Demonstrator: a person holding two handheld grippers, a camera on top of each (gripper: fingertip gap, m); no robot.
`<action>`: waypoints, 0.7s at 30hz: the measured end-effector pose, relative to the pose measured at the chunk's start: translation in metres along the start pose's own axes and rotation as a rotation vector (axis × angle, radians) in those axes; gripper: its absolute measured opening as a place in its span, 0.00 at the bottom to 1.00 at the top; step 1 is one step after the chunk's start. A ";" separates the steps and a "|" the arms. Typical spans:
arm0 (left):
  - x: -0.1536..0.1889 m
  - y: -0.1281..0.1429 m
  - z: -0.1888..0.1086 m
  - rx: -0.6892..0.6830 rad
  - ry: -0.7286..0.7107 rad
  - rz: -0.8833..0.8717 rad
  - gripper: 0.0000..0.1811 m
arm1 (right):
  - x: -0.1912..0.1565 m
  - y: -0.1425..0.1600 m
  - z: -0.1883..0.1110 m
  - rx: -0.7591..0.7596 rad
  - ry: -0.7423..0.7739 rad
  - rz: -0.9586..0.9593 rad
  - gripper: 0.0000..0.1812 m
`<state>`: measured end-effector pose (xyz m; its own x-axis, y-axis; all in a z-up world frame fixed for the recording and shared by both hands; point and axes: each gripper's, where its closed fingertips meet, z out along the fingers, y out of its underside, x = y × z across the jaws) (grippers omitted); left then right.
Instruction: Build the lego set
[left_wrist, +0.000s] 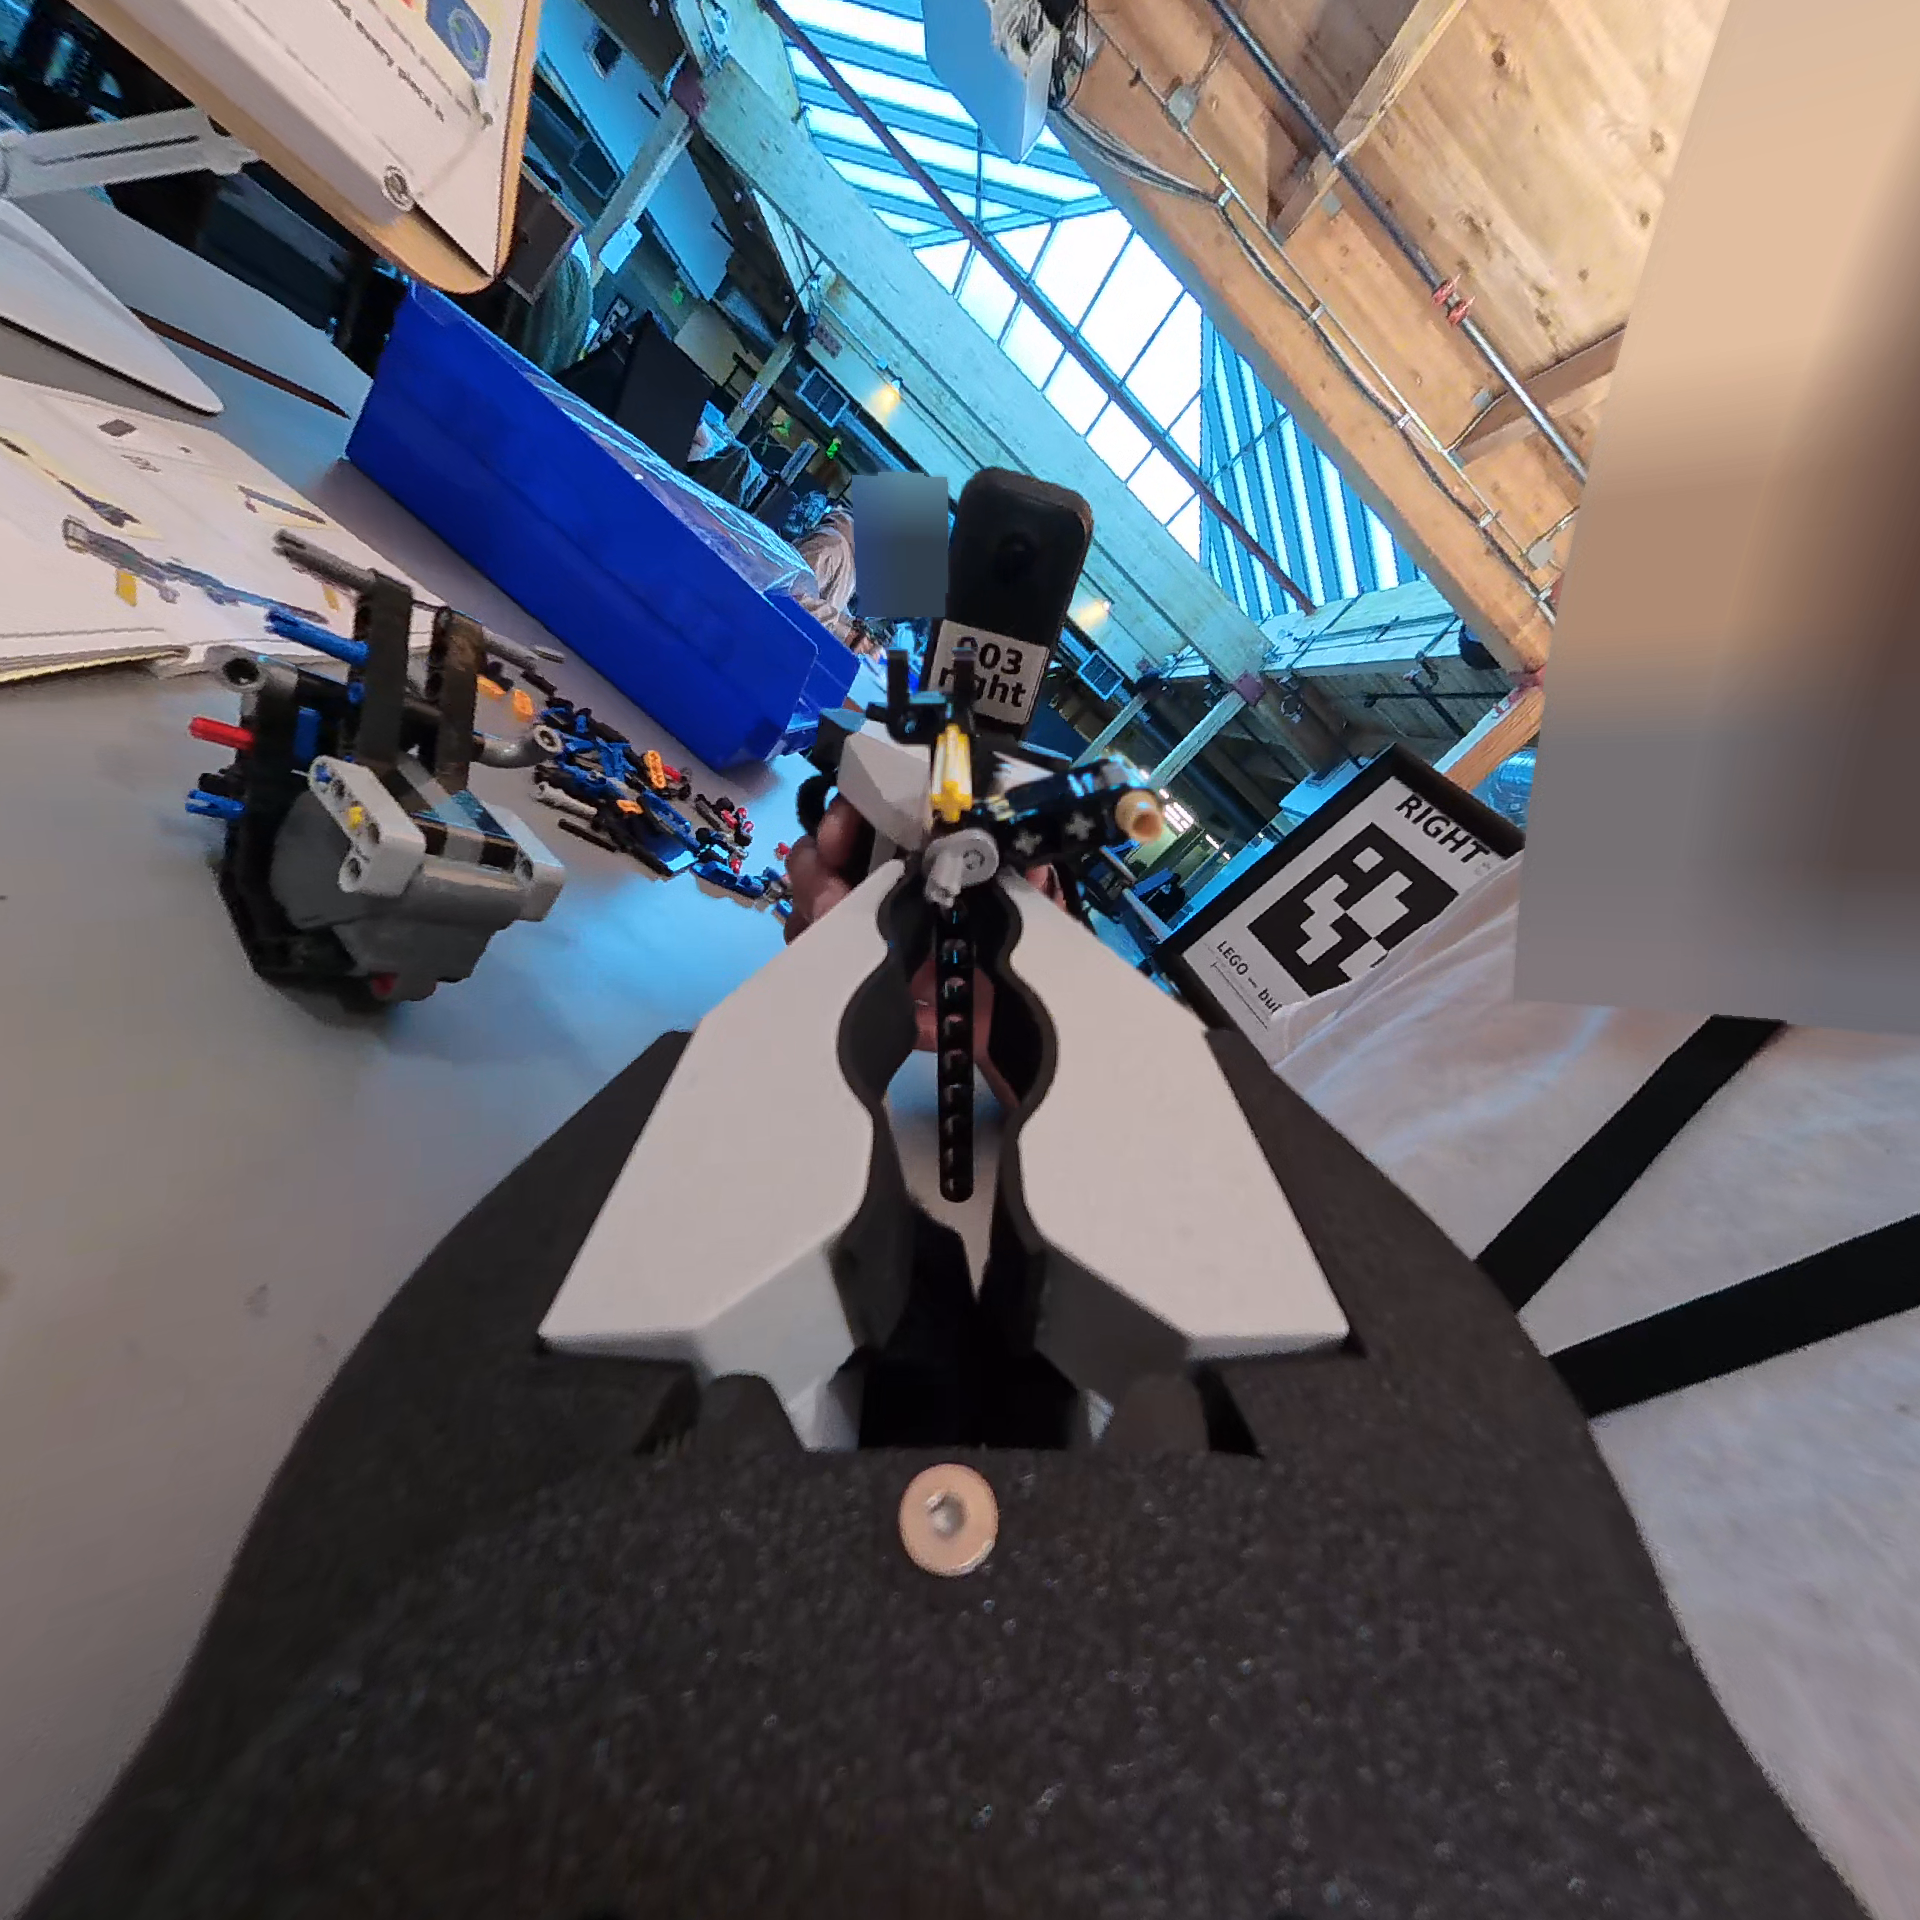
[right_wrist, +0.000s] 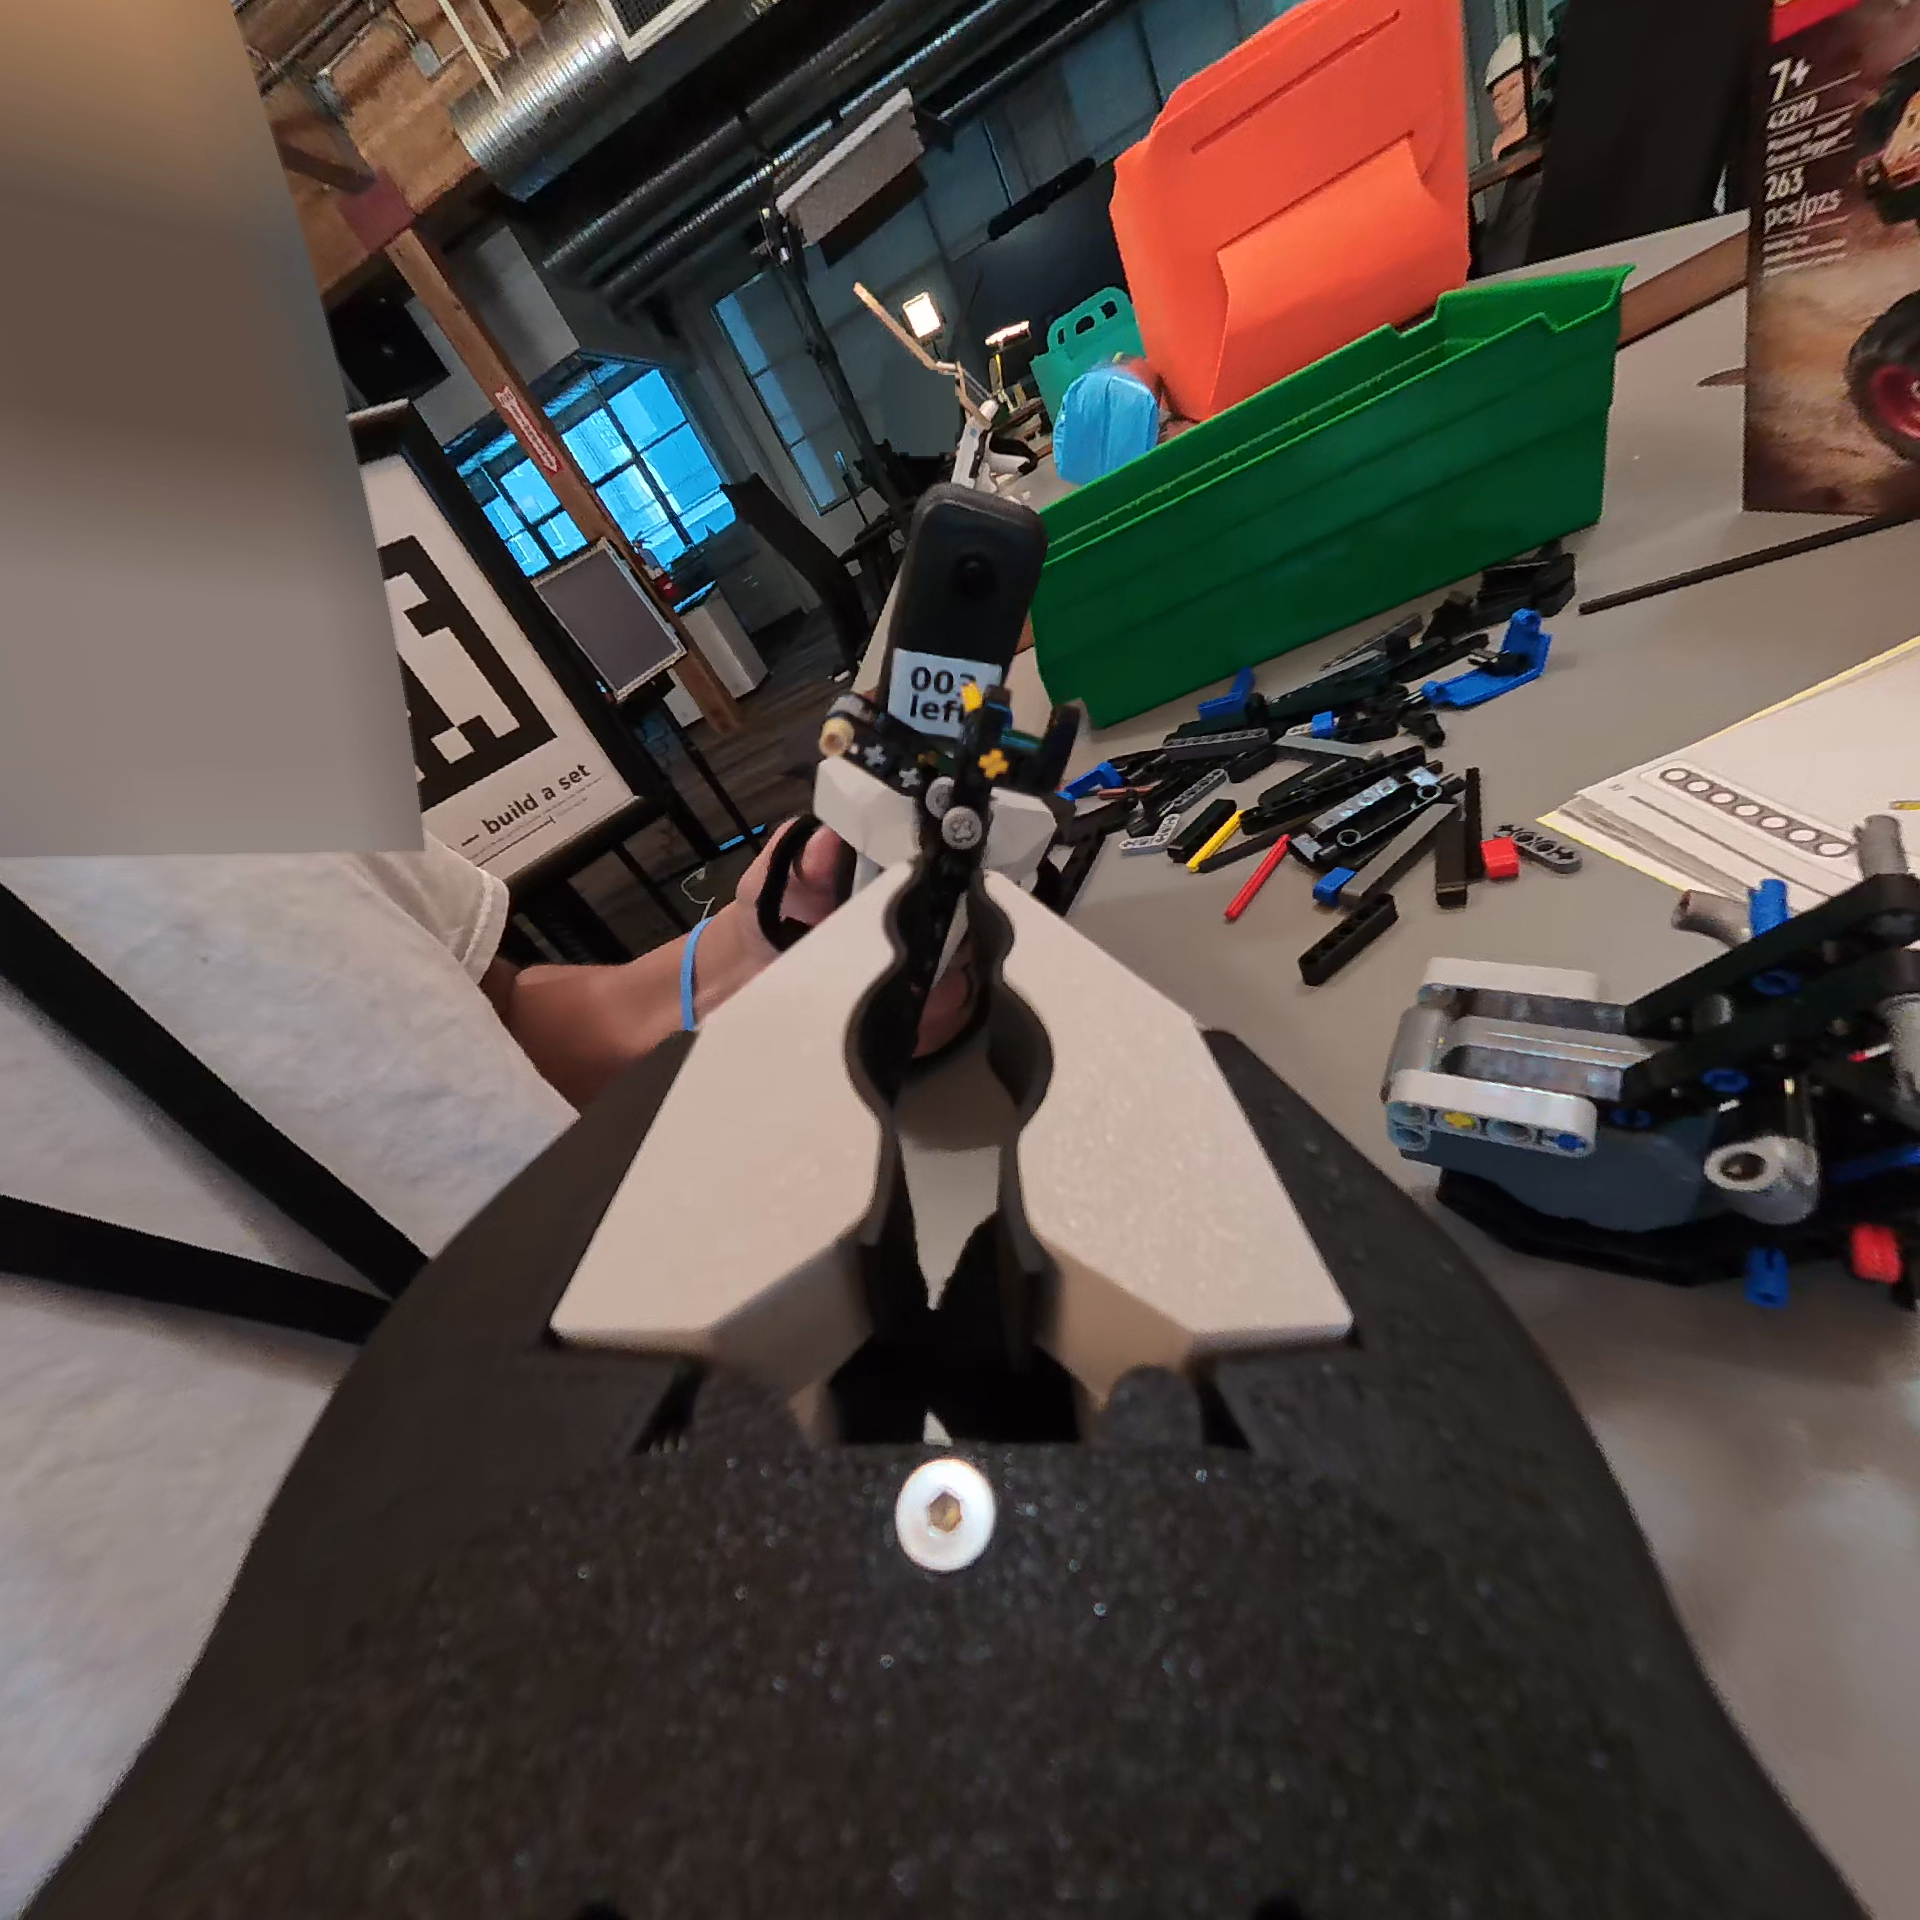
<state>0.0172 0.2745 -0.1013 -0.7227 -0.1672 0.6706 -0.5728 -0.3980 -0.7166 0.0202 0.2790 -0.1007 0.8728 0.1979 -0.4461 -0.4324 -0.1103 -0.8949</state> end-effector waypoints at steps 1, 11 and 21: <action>0.000 0.001 0.001 -0.005 -0.003 0.002 0.03 | 0.000 0.001 0.001 -0.005 0.002 -0.005 0.02; -0.003 0.008 0.003 -0.042 -0.042 0.038 0.03 | 0.002 0.009 0.001 -0.052 -0.002 0.020 0.01; -0.014 -0.015 -0.008 0.066 -0.068 0.005 0.03 | 0.008 -0.011 -0.010 0.078 0.064 -0.040 0.09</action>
<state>0.0326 0.2901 -0.1017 -0.6964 -0.2292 0.6801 -0.5410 -0.4551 -0.7073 0.0340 0.2716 -0.0944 0.9012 0.1377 -0.4109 -0.4112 -0.0273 -0.9111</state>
